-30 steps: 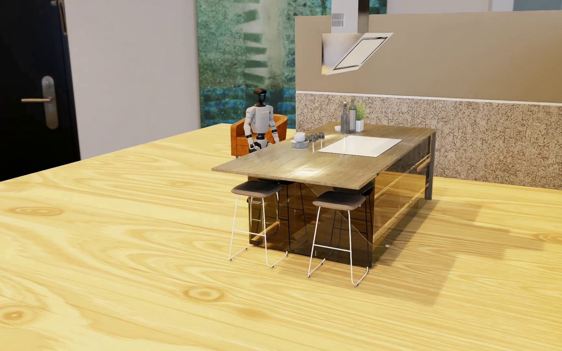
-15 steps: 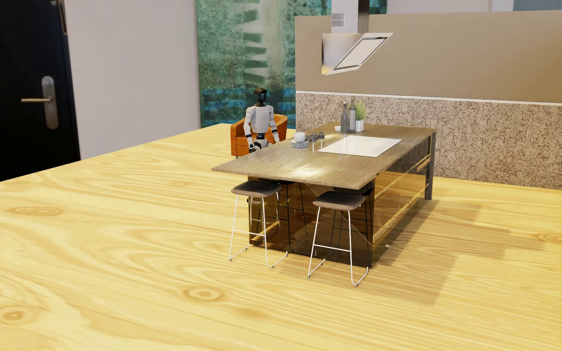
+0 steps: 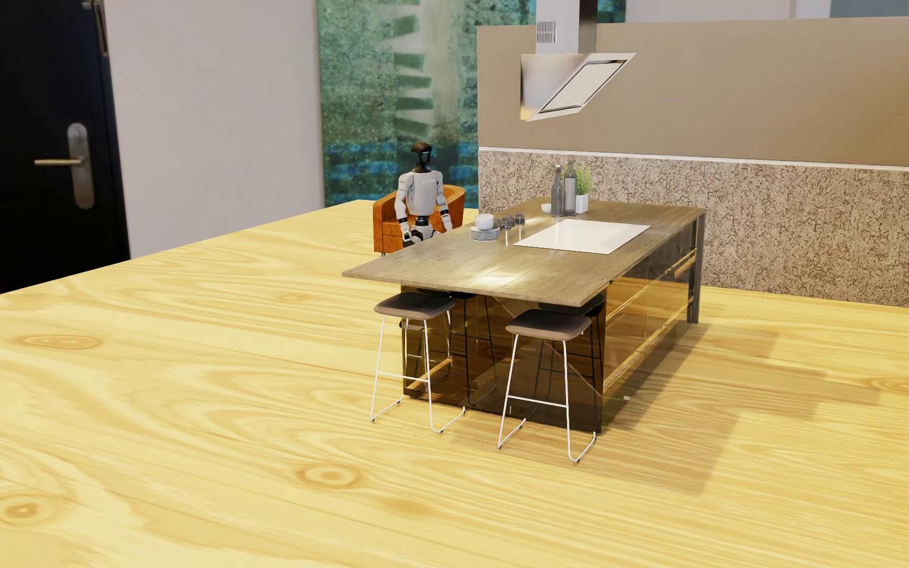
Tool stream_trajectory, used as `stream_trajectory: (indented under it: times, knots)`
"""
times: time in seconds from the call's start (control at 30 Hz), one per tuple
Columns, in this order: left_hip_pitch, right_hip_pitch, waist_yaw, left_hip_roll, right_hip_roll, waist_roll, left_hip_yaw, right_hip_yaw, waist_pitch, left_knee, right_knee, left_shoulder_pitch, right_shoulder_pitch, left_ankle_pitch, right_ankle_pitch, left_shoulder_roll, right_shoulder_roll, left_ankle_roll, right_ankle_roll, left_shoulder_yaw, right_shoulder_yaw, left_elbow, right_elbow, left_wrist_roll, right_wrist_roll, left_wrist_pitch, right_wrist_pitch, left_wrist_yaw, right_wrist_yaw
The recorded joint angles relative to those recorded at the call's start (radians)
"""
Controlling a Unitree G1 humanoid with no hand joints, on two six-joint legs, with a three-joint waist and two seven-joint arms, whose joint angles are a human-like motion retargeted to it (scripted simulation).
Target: Go to the corner
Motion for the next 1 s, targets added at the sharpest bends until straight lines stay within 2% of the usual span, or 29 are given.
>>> stream_trajectory:
  times: [0.1, 0.17, 0.47, 0.9, 1.0]
  knots:
    - [-0.002, -0.001, -0.001, -0.001, -0.001, 0.001, 0.0, 0.0, -0.006, -0.001, -0.001, 0.0, 0.0, -0.004, 0.001, 0.0, -0.004, 0.0, 0.0, -0.004, 0.014, -0.002, -0.008, 0.0, 0.0, 0.0, 0.0, 0.0, 0.0]
    - [0.001, 0.004, -0.003, 0.0, -0.001, -0.001, 0.0, 0.0, -0.008, 0.001, -0.003, 0.002, 0.005, -0.004, 0.001, -0.005, 0.006, 0.0, 0.0, 0.029, -0.029, 0.0, -0.003, 0.0, 0.0, 0.0, 0.0, 0.0, 0.0]
    - [-0.014, -0.015, 0.015, -0.007, -0.013, -0.008, 0.0, 0.0, -0.029, 0.001, 0.007, 0.025, 0.022, 0.001, -0.013, -0.014, 0.019, 0.0, 0.0, 0.054, -0.052, -0.015, -0.024, 0.0, 0.0, 0.0, 0.0, 0.0, 0.0]
    - [-0.009, -0.008, 0.094, -0.012, -0.023, -0.038, 0.0, 0.0, -0.008, -0.005, -0.003, 0.014, 0.018, 0.001, -0.015, -0.007, 0.023, 0.0, 0.0, 0.049, 0.059, -0.013, -0.044, 0.0, 0.0, 0.0, 0.0, 0.0, 0.0]
    - [-0.02, -0.018, 0.097, -0.002, -0.015, -0.039, 0.0, 0.0, -0.014, 0.0, 0.005, 0.005, 0.017, -0.001, -0.018, -0.003, 0.027, 0.0, 0.0, 0.054, 0.053, -0.009, -0.043, 0.0, 0.0, 0.0, 0.0, 0.0, 0.0]
